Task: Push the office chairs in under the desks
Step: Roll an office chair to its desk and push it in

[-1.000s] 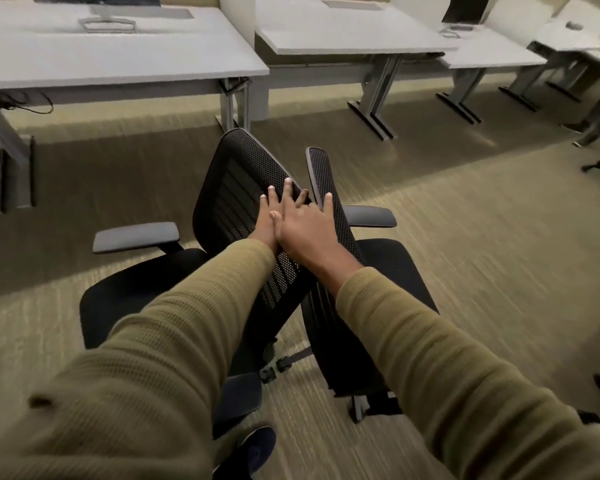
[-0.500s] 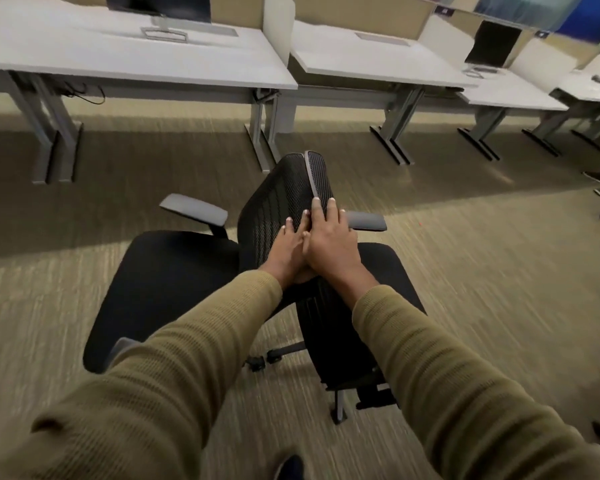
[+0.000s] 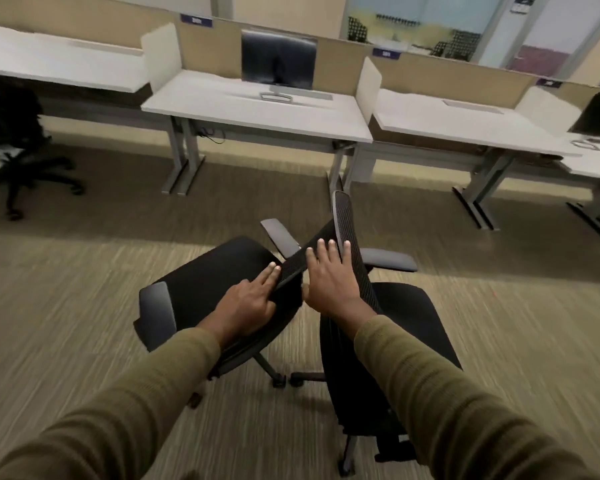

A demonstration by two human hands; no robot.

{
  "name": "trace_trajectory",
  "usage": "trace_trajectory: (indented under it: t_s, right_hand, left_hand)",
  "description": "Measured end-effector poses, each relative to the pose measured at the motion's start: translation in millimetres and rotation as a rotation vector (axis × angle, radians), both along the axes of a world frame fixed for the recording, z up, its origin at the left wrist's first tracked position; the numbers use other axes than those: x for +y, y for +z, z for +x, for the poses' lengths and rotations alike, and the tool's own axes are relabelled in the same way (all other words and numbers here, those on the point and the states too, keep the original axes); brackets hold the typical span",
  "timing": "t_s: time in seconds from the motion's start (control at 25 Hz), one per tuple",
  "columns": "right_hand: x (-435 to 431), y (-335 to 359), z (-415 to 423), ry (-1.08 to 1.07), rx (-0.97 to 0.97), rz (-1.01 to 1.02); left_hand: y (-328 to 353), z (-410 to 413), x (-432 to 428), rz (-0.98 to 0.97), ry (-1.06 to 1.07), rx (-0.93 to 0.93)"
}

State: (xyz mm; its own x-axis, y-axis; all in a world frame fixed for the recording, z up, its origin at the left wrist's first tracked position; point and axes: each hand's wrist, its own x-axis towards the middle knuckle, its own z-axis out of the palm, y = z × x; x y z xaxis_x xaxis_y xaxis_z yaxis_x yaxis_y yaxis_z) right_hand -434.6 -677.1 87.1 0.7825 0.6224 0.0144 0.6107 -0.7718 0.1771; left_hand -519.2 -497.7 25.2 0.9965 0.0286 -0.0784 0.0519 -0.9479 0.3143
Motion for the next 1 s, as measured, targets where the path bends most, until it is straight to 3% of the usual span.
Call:
trace_trajectory:
  t_s: [0.24,0.52,0.72,0.88,1.0]
  right_hand:
    - [21.7,-28.3,-3.7,0.068,0.219,0.040]
    - [64.8,-46.5,-7.3,0.236,0.275,0.074]
    - [86.9,-42.5,17.4,0.288,0.303,0.088]
    - [108.2,-43.1,36.4,0.313,0.269,0.132]
    - [122.7,-46.6,49.6,0.282,0.241,0.135]
  left_hand:
    - [0.6,-57.8,44.1,0.161,0.210,-0.033]
    - [6.7,-71.8,103.1,0.281,0.401,0.142]
    - [7.5,-66.1,156.5,0.280,0.342,0.182]
    - [14.5,-44.1,196.0,0.160,0.236,0.122]
    - [23.0,-21.2,219.0,0.086,0.154,0.213]
